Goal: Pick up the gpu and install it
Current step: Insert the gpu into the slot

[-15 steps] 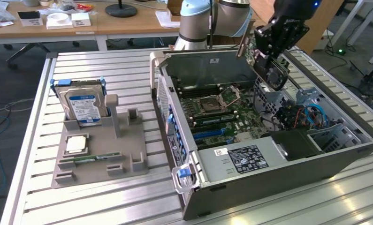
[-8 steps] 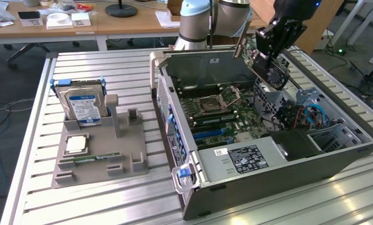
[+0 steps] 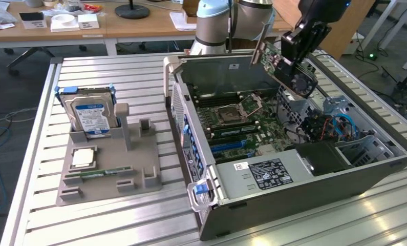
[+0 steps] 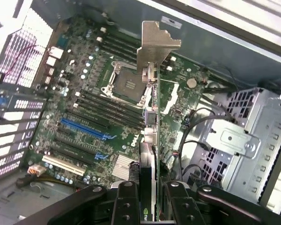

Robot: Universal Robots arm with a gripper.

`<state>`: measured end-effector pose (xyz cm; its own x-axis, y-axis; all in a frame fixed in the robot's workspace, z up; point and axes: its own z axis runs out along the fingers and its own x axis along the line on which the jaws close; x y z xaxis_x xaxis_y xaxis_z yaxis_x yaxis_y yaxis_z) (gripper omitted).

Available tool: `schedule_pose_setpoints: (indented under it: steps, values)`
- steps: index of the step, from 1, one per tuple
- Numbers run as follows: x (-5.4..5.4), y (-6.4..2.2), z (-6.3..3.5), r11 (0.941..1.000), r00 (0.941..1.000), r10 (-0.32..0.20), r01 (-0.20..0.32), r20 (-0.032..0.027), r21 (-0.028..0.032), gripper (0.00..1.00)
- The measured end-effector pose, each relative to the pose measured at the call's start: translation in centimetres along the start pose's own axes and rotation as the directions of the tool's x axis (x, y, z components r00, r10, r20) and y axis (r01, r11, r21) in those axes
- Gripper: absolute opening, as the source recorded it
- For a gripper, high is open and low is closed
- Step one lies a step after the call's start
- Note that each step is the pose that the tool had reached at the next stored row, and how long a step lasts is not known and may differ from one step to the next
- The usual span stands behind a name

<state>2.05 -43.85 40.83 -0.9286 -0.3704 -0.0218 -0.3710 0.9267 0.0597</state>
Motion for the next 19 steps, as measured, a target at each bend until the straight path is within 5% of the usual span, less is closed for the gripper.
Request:
schedule_pose_setpoints:
  steps: [10, 19]
  values:
    - [0.00, 0.00, 0.01, 0.9905, 0.9905, -0.138, 0.137, -0.0084, -0.0029, 0.26]
    - [0.00, 0.00, 0.01, 0.9662, 0.9660, -0.258, 0.258, -0.0160, -0.0055, 0.26]
